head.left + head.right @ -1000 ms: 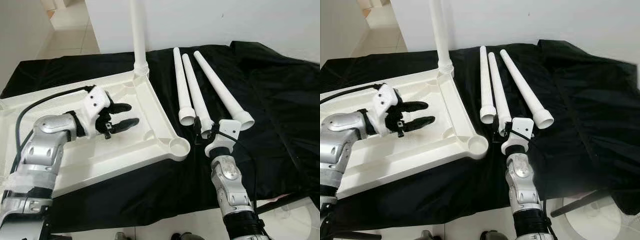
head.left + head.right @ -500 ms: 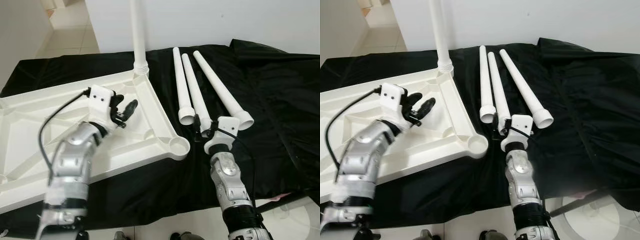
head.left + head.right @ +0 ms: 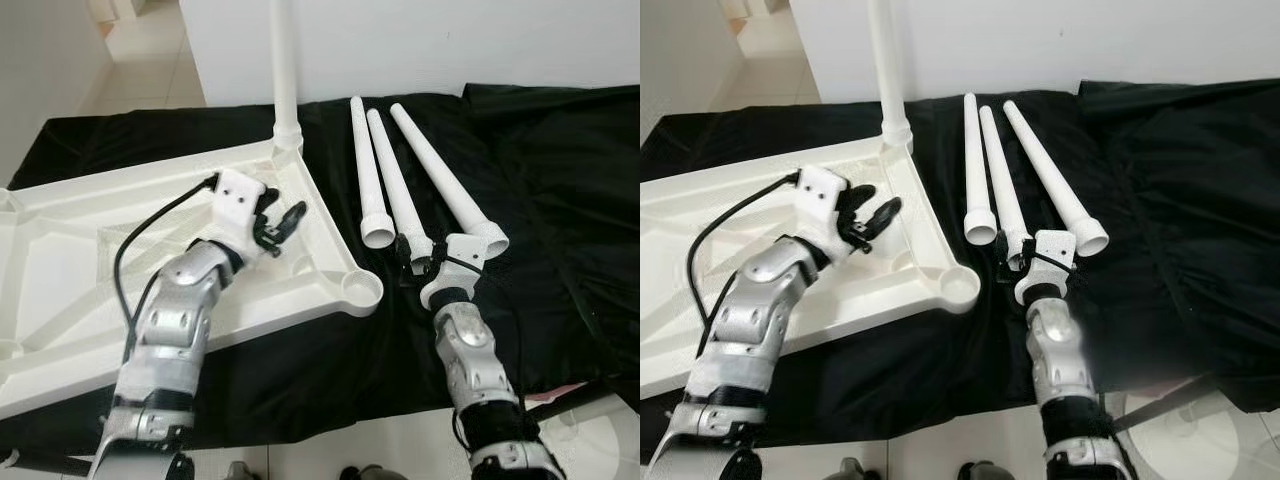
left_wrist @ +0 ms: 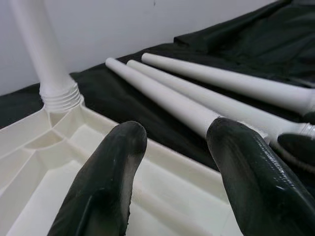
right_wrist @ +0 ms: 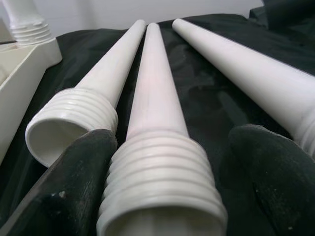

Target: Building children table

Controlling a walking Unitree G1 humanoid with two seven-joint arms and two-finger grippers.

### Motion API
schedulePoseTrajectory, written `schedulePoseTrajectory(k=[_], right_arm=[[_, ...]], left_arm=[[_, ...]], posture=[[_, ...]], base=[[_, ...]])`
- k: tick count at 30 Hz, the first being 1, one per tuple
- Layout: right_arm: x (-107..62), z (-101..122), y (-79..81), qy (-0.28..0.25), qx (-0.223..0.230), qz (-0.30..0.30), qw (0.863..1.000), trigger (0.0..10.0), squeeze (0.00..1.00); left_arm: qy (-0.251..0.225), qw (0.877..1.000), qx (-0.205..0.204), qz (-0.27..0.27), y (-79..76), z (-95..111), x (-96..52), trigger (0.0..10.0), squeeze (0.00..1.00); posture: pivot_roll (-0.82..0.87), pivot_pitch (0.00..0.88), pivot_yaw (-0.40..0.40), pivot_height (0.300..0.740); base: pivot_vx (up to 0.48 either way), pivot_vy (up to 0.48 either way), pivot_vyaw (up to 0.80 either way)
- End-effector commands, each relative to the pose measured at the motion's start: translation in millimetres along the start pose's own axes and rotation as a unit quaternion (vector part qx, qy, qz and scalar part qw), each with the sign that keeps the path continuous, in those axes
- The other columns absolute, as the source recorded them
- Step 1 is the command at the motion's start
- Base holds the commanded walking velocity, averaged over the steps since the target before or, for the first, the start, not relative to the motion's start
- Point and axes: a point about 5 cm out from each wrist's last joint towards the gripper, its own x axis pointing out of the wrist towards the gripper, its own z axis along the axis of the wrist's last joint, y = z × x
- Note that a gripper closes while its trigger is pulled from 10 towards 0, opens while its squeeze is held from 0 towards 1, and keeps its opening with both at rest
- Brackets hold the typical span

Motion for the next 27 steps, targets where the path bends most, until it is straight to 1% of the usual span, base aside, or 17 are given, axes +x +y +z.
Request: schedulePoseTrajectory(k=[1,3,8,10,16,18,20,21,22,24,25,27], right_arm=[[0.4,-3.5,-1.9,0.008,0.004,0.006,1.0,10.0,0.0],[3.8,-3.1,-2.8,0.012,0.0,0.02,1.0,10.0,0.0],[8.8,-4.0,-5.3,0.018,-0.004,0.028,0.999,10.0,0.0],[13.5,-3.8,-5.1,0.02,-0.008,0.04,0.999,10.0,0.0],[17.9,-4.6,-4.5,0.023,-0.006,0.048,0.999,10.0,0.0],[16.3,-11.7,-2.5,0.036,-0.007,0.052,0.998,10.0,0.0],[15.4,-14.5,-1.6,0.04,-0.006,0.055,0.998,10.0,0.0],[14.8,-16.0,-1.1,0.043,-0.006,0.057,0.997,9.3,0.0],[13.8,-19.9,-1.8,0.053,-0.015,0.053,0.997,9.1,0.0],[13.4,-22.5,-2.5,0.061,-0.022,0.05,0.997,9.1,0.0],[12.6,-24.1,-2.6,0.061,-0.014,0.045,0.997,3.3,0.0],[12.7,-23.7,-2.1,0.058,-0.011,0.046,0.997,3.3,0.0]], left_arm=[[0.005,0.999,-0.001,0.041,1.7,-3.3,2.1,10.0,0.0],[0.009,0.999,-0.002,0.041,0.8,-4.0,5.8,10.0,0.0],[0.01,0.999,0.0,0.042,1.2,-3.4,10.6,10.0,0.0],[0.001,0.999,0.005,0.043,3.1,1.5,15.5,10.0,0.0],[-0.005,0.999,0.002,0.046,7.3,4.3,18.6,10.0,0.0],[-0.009,0.999,0.024,0.047,8.8,6.7,18.7,10.0,0.0],[-0.01,0.998,0.026,0.048,9.1,7.4,19.1,10.0,0.0],[-0.01,0.998,0.026,0.049,9.3,7.7,19.5,10.0,0.0],[-0.01,0.998,0.028,0.052,9.6,8.3,20.2,10.0,0.0],[-0.011,0.998,0.03,0.054,9.9,8.6,20.7,10.0,0.0],[-0.011,0.998,0.028,0.056,10.9,8.8,21.7,10.0,0.0],[-0.011,0.998,0.028,0.056,11.3,9.0,22.0,10.0,0.0]], posture=[[-0.07,0.069,-0.009,0.74],[-0.07,0.068,-0.01,0.74],[-0.07,0.067,-0.015,0.74],[-0.07,0.067,-0.014,0.74],[-0.07,0.069,-0.01,0.74],[-0.07,0.076,-0.006,0.74],[-0.07,0.077,-0.006,0.74],[-0.07,0.077,-0.006,0.74],[-0.07,0.079,-0.005,0.74],[-0.07,0.079,-0.005,0.74],[-0.06,0.09,-0.01,0.74],[-0.06,0.09,-0.01,0.74]], base=[[0.0,0.0,0.0],[0.0,0.0,0.0],[0.0,0.0,0.0],[0.0,0.0,0.0],[0.0,0.0,0.0],[0.0,0.0,0.0],[0.0,0.0,0.0],[0.0,0.0,0.0],[0.0,0.0,0.0],[0.0,0.0,0.0],[0.0,0.0,0.0],[0.0,0.0,0.0]])
